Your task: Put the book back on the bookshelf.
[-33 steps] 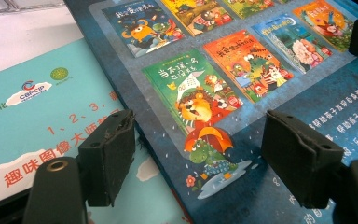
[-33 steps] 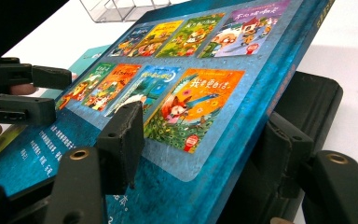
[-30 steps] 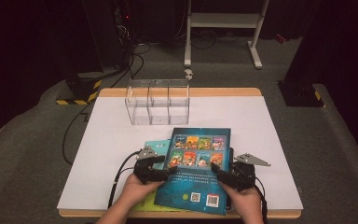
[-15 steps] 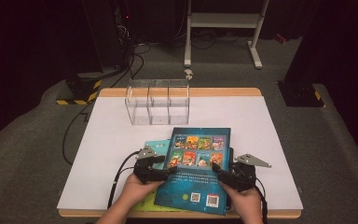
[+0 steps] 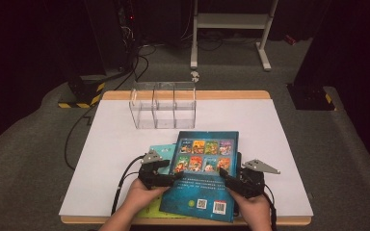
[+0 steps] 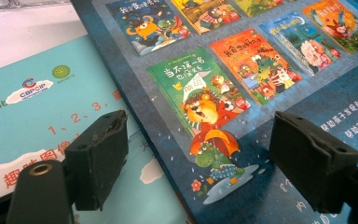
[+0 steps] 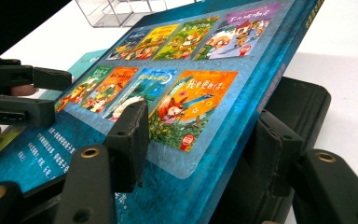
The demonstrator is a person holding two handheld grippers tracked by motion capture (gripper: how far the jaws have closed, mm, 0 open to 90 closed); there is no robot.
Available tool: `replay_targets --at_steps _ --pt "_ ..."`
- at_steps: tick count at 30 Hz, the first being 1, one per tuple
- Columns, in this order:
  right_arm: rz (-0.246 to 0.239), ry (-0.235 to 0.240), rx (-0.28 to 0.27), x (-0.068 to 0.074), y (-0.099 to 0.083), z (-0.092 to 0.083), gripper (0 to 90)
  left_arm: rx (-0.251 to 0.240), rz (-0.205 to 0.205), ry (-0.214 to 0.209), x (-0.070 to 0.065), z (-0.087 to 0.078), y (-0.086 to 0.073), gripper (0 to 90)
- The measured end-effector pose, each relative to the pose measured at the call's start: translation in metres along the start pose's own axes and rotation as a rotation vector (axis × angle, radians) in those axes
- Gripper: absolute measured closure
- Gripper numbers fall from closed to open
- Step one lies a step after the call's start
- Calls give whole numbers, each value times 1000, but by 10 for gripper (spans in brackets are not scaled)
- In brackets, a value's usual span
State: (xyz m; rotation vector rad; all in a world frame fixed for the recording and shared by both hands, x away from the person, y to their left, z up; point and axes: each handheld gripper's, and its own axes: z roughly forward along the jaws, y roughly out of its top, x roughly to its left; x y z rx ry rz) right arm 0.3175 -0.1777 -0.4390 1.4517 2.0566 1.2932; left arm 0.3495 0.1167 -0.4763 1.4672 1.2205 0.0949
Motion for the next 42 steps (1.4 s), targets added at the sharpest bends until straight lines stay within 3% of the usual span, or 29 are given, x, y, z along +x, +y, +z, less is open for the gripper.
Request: replay_targets --at_steps 30,39,42 --pt "-42 -13 -23 6 0 -6 434 16 -30 -17 1 0 3 163" --pt "-50 -13 -37 8 0 -7 435 23 -52 -33 3 -1 5 157" --pt "-71 -15 -50 10 1 -9 435 21 -84 -46 4 -1 7 156"
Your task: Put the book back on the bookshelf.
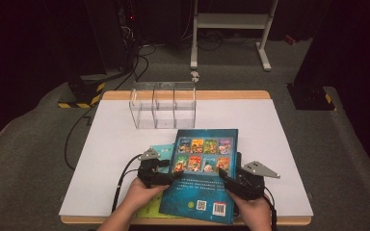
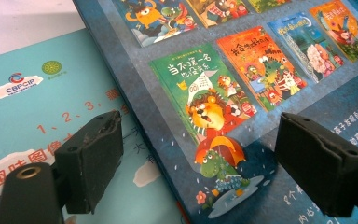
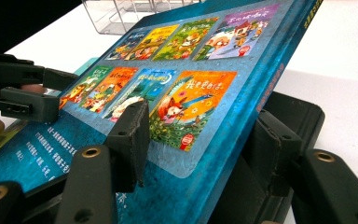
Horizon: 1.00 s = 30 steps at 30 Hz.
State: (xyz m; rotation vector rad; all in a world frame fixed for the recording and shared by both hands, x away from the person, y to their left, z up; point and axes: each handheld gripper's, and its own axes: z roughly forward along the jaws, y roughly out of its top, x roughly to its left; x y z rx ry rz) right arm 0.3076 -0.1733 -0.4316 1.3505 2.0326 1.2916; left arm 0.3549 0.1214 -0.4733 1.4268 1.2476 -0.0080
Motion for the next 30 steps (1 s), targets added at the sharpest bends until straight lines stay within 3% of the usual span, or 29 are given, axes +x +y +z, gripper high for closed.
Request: replay_targets --at_steps 30 --pt "-49 -4 -49 6 2 -6 437 23 -79 -61 -1 0 4 150"
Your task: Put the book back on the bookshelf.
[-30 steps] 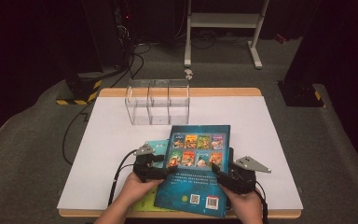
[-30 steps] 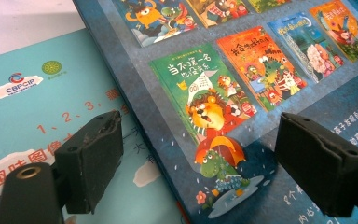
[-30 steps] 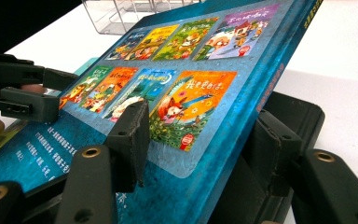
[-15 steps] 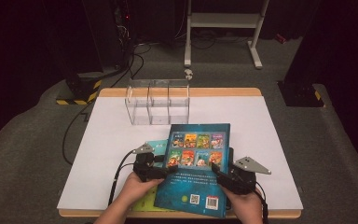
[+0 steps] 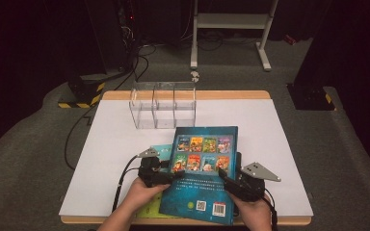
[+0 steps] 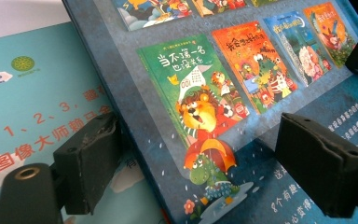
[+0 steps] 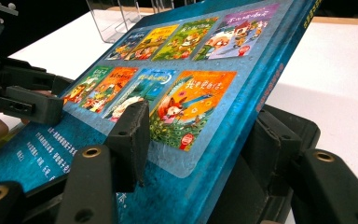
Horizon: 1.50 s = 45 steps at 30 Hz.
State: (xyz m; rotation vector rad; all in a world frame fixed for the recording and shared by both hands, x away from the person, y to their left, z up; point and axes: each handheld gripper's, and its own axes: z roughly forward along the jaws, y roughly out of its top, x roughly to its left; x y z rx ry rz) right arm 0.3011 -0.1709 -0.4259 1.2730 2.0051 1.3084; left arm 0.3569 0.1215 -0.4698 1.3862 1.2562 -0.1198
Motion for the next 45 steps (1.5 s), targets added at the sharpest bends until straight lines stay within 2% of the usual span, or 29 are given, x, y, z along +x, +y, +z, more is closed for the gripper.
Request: replay_targets --at_steps 7,16,17,18,24,30,36,39,40,45 --pt "-7 -1 -4 1 1 -1 437 8 -10 -10 -1 1 0 150" --pt "20 24 1 -1 3 4 430 6 -1 15 -1 -2 4 153" --pt "22 26 3 0 4 6 430 10 10 15 0 -4 5 154" --pt "19 28 2 0 5 7 430 2 -3 17 0 -4 5 154" --pt "8 36 36 6 18 21 428 -31 -1 48 8 -12 15 172" --pt "-29 37 67 21 38 40 428 -100 16 79 21 -32 31 226" --pt "-82 28 67 46 55 58 430 -164 0 103 35 -54 47 301" --pt "-90 28 78 56 61 68 431 -184 11 126 40 -63 53 310" --pt "-93 31 77 59 63 70 433 -197 3 132 41 -67 55 317" --pt "-66 51 61 66 73 77 477 -232 7 142 44 -78 61 356"
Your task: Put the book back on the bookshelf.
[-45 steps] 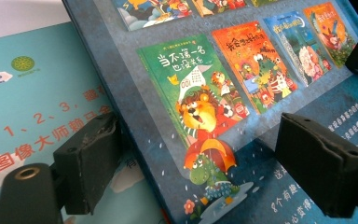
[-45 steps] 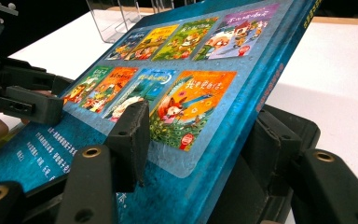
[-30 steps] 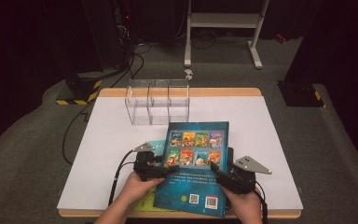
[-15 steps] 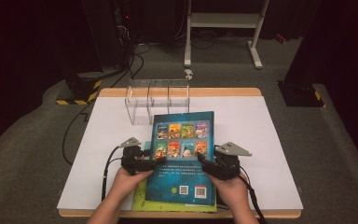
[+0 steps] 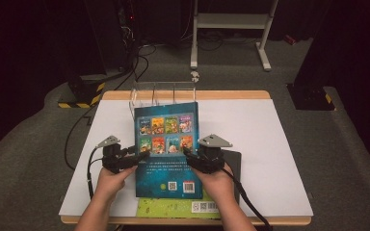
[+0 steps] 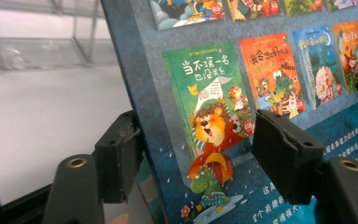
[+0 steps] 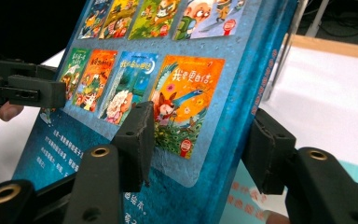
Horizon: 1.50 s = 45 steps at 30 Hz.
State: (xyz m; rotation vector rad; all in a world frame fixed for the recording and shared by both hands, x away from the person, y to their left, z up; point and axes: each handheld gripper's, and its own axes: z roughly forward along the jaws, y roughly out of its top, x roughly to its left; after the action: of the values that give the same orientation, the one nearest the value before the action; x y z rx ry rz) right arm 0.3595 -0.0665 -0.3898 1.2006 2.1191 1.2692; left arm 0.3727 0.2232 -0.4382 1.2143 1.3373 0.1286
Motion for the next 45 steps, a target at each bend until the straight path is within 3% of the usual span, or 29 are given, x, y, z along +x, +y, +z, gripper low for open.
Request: replay_targets --at_steps 9,17,22,26,29,32,45 --pt "-13 -19 -27 8 7 1 490 -57 21 -2 -1 -6 5 377" --pt "-39 -24 -120 11 12 -10 522 -157 51 -30 -12 -15 7 426" --pt "-52 -20 -179 13 15 -19 541 -216 126 -28 -24 -21 9 439" --pt "-59 -22 -226 14 19 -25 556 -237 157 -28 -28 -24 10 464" --pt "-71 -26 -237 16 21 -27 559 -260 156 -29 -29 -25 11 484" --pt "-80 -27 -249 15 22 -28 560 -275 180 -26 -33 -25 14 488" --pt "-52 -15 -282 7 25 -24 555 -300 262 -18 -41 -21 26 504"
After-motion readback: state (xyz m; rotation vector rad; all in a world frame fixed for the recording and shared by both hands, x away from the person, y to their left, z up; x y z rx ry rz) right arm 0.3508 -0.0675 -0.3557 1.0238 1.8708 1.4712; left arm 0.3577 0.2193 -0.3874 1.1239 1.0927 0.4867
